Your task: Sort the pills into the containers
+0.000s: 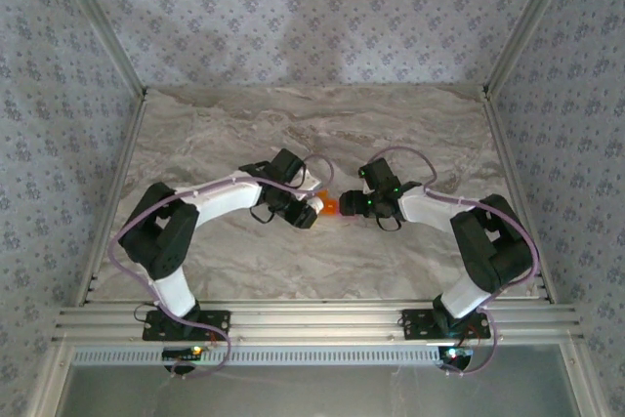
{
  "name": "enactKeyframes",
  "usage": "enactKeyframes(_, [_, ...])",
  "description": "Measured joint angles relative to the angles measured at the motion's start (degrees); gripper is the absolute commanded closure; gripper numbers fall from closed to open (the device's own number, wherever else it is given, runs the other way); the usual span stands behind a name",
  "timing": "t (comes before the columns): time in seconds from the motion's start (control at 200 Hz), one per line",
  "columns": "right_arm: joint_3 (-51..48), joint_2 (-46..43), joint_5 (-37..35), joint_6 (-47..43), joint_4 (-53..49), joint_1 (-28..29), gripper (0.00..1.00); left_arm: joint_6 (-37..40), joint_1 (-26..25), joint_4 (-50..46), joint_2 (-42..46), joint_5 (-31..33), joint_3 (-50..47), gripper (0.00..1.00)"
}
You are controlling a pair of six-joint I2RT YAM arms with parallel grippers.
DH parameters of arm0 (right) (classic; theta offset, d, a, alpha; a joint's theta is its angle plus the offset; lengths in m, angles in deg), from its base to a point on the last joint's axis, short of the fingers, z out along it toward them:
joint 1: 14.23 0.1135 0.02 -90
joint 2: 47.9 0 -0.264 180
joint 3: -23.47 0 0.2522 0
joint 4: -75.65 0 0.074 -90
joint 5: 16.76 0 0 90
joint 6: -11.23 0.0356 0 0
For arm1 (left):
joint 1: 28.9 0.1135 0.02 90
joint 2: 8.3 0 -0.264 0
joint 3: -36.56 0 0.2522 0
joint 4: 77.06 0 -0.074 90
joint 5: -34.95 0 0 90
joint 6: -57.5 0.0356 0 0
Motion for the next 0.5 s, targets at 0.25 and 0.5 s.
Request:
enactKeyframes(0.25, [0.0,0.1,0.0,0.2,0.2,0.0,0.23,0.6,0.0,-2.8,-1.7,0.9,2.2,1.0])
enactKeyframes(0.5, [0.0,0.3,0.0,0.4,0.4,0.0,0.23,0.9,-0.2,-5.4,-3.5,1.7,4.4,1.0])
